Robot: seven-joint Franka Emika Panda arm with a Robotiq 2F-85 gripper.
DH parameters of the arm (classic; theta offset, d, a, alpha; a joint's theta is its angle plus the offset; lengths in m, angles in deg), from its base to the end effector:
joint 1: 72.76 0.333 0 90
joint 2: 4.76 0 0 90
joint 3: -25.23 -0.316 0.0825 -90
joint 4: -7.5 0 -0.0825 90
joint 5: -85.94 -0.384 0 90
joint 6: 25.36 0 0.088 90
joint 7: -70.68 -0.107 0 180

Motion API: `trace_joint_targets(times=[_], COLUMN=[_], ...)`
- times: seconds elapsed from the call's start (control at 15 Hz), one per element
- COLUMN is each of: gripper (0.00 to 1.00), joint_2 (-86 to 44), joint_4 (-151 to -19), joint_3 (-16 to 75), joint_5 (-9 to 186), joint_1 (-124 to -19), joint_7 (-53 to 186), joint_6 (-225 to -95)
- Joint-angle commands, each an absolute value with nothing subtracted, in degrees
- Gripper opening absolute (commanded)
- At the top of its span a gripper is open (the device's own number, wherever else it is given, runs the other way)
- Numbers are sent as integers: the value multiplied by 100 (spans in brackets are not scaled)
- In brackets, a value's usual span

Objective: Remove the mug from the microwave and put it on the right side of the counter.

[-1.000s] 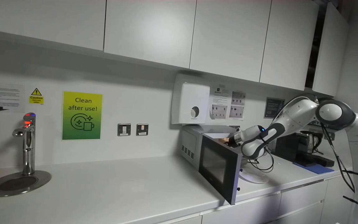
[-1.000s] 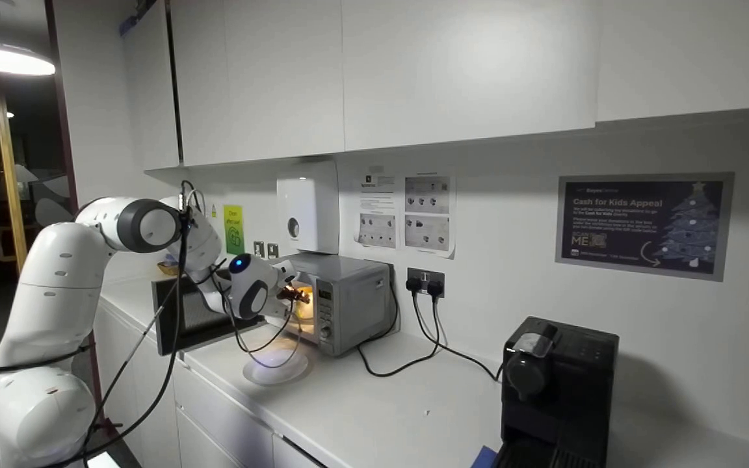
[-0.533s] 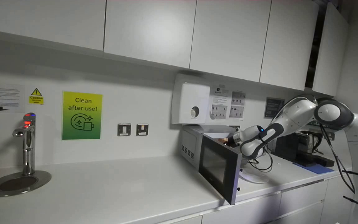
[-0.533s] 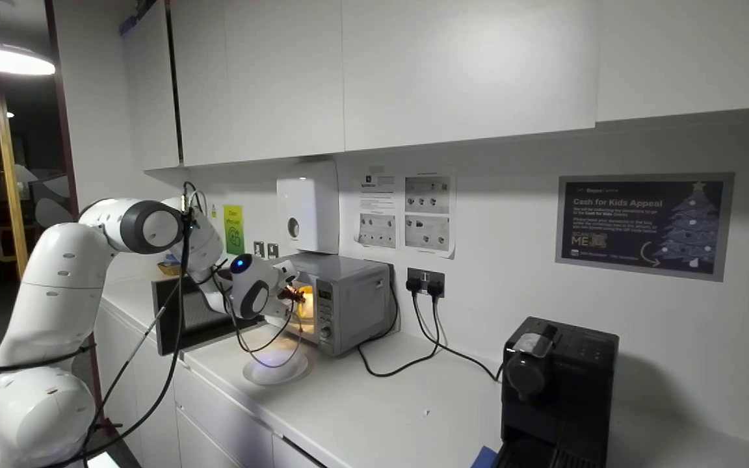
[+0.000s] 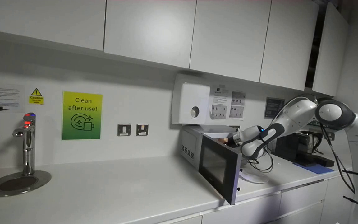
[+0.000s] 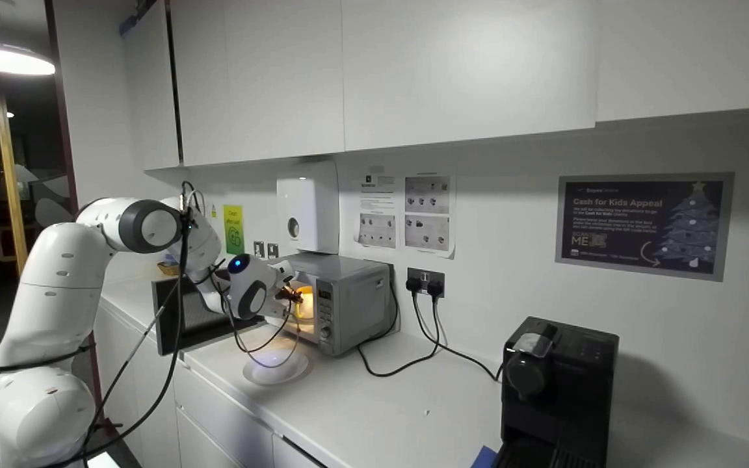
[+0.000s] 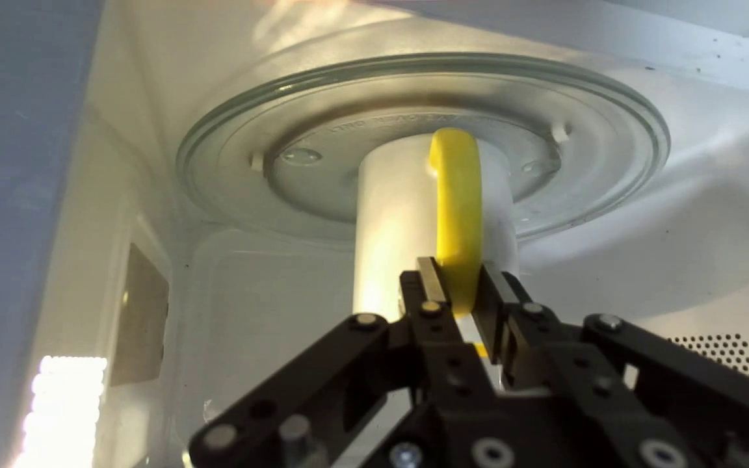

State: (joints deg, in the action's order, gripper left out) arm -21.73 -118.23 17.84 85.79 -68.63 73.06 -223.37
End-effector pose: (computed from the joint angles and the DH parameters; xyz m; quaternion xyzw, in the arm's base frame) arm 0.5962 0.1164 0.3685 -0.8800 -0.0947 -0.4624 0.0526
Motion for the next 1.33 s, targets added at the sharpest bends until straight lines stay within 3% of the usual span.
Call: trace_joint_targets(times=[0.0, 1.27], gripper=[4, 4], joint_2=[-1855, -1005], joint_4=[-12193, -13020], joint_3=[1789, 1934], joint_5=[8658, 8510], joint_1=[-6825, -6675], joint_7=[7176, 7584], joint_6=[-22336, -22337])
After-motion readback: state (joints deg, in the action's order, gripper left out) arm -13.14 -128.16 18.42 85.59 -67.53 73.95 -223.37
